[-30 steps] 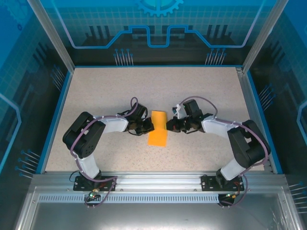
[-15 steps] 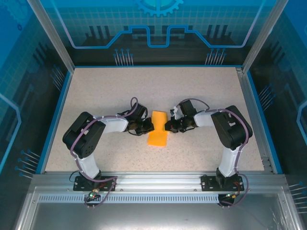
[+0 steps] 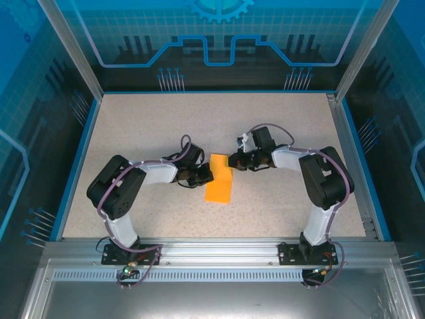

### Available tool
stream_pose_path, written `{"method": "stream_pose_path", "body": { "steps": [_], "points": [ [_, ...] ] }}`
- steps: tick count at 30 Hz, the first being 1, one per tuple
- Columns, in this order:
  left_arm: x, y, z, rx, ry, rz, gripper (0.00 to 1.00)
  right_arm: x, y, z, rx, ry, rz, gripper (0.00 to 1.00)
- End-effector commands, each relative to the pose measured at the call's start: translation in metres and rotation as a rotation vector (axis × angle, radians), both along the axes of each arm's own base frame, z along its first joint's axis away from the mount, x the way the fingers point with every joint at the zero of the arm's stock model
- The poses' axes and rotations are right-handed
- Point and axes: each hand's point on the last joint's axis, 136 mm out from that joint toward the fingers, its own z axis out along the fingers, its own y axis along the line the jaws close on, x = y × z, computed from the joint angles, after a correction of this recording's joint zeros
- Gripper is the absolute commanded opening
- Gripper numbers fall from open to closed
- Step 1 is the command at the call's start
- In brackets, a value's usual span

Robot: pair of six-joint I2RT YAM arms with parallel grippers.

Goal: Fold a paper plane with a square sheet of paper (pick it up from the middle)
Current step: Fold the square sheet of paper in half at the center of the table.

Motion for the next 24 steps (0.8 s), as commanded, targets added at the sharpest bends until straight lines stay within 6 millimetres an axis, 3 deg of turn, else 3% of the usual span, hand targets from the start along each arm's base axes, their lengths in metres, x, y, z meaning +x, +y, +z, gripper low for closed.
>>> {"method": "stream_pose_path", "body": {
  "steps": [1, 8, 11, 17, 20, 24],
  "points": [
    [-0.027, 0.016, -0.032, 0.093, 0.114, -0.002, 0.00, -0.003, -0.006, -0.021, -0.031, 0.067, 0.000, 0.05],
    [-0.030, 0.019, -0.033, 0.104, 0.115, -0.001, 0.00, -0.012, -0.015, -0.062, -0.095, 0.142, -0.018, 0.05],
    [-0.030, 0.019, -0.034, 0.105, 0.118, 0.001, 0.00, -0.010, -0.011, -0.053, -0.068, 0.142, -0.008, 0.06],
    [-0.031, 0.020, -0.035, 0.106, 0.120, 0.000, 0.00, 0.016, -0.013, -0.001, -0.027, 0.037, -0.020, 0.07],
    [-0.030, 0.019, -0.036, 0.103, 0.120, 0.000, 0.00, 0.028, -0.015, 0.002, -0.005, 0.044, -0.026, 0.07],
    [-0.030, 0.018, -0.036, 0.098, 0.123, 0.001, 0.00, 0.031, -0.013, -0.010, -0.007, 0.077, -0.020, 0.07]
  ]
}}
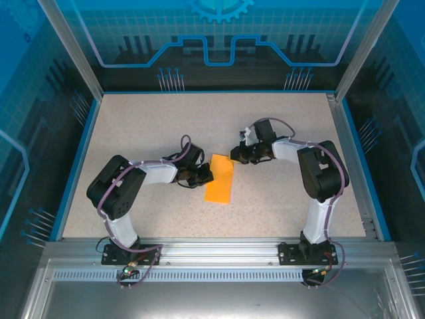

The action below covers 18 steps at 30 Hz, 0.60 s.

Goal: Fold a paper plane with a square sheet of paper (pick it up from the middle)
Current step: Fold the square sheet of paper in half at the center of the table.

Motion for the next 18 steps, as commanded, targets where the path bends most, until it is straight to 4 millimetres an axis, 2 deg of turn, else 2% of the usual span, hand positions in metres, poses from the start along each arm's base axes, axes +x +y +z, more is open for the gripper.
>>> {"method": "stream_pose_path", "body": {
  "steps": [1, 8, 11, 13, 15, 18],
  "points": [
    [-0.030, 0.018, -0.036, 0.100, 0.122, 0.003, 0.00, -0.004, -0.001, -0.014, 0.001, 0.061, 0.017, 0.07],
    [-0.030, 0.019, -0.034, 0.099, 0.118, 0.006, 0.00, -0.007, -0.012, -0.054, -0.102, 0.147, -0.017, 0.07],
    [-0.030, 0.017, -0.035, 0.093, 0.123, 0.005, 0.00, -0.007, -0.015, -0.061, -0.113, 0.190, -0.024, 0.07],
    [-0.030, 0.017, -0.037, 0.096, 0.128, 0.005, 0.00, -0.003, -0.014, -0.048, -0.106, 0.162, -0.020, 0.07],
    [-0.030, 0.019, -0.038, 0.102, 0.135, 0.008, 0.00, 0.004, -0.010, -0.020, -0.058, 0.109, -0.015, 0.07],
    [-0.033, 0.018, -0.038, 0.090, 0.134, 0.010, 0.00, 0.015, -0.011, 0.011, -0.013, 0.056, -0.024, 0.08]
  ]
}}
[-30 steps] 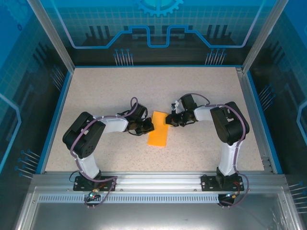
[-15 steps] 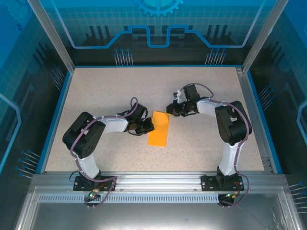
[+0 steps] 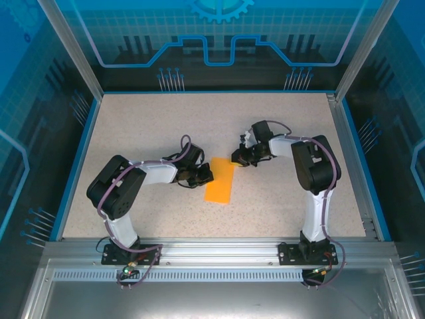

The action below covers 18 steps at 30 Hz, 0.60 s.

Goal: Fold a paper plane with a square sheet of paper (pick it up from the middle)
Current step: Fold the square sheet of paper in half at the center of the table.

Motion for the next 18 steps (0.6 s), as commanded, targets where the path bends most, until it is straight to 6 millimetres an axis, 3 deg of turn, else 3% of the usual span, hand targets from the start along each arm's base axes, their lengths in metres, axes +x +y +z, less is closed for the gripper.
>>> {"method": "stream_pose_path", "body": {
  "steps": [1, 5, 18],
  "points": [
    [-0.034, 0.019, -0.039, 0.096, 0.140, 0.011, 0.00, 0.018, 0.000, 0.053, 0.084, -0.083, 0.002, 0.08],
    [-0.034, 0.019, -0.041, 0.098, 0.142, 0.007, 0.00, 0.020, 0.002, 0.052, 0.095, -0.074, 0.003, 0.07],
    [-0.035, 0.019, -0.042, 0.100, 0.148, 0.003, 0.00, 0.016, -0.006, -0.019, 0.002, 0.062, -0.052, 0.05]
  ]
}}
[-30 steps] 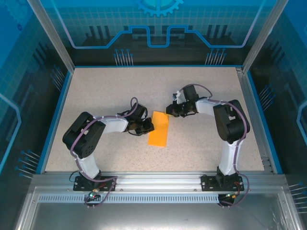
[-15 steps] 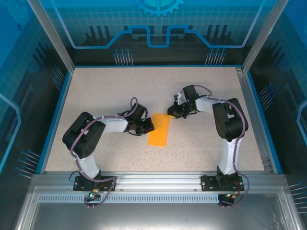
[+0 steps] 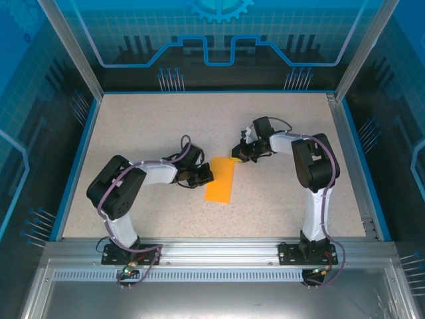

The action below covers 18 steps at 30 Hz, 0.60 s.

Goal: Fold a paper plane with a square sheet of paper (pick it up from the middle)
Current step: Fold the square sheet of paper in half at the center of the table.

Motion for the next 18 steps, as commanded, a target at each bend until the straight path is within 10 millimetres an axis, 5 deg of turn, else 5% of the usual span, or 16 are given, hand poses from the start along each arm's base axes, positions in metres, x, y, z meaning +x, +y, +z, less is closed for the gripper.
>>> {"method": "stream_pose_path", "body": {
  "steps": [1, 5, 13, 18],
  "points": [
    [-0.035, 0.020, -0.043, 0.108, 0.154, 0.005, 0.00, -0.001, -0.008, -0.018, -0.033, 0.042, -0.031, 0.05],
    [-0.035, 0.019, -0.045, 0.101, 0.158, 0.009, 0.00, 0.001, -0.011, -0.022, -0.033, 0.070, -0.044, 0.06],
    [-0.034, 0.017, -0.041, 0.094, 0.149, 0.003, 0.00, 0.005, -0.004, 0.063, 0.050, -0.086, -0.023, 0.07],
    [-0.034, 0.016, -0.040, 0.098, 0.150, -0.006, 0.00, -0.023, 0.001, 0.058, 0.045, -0.059, -0.021, 0.06]
  ]
}}
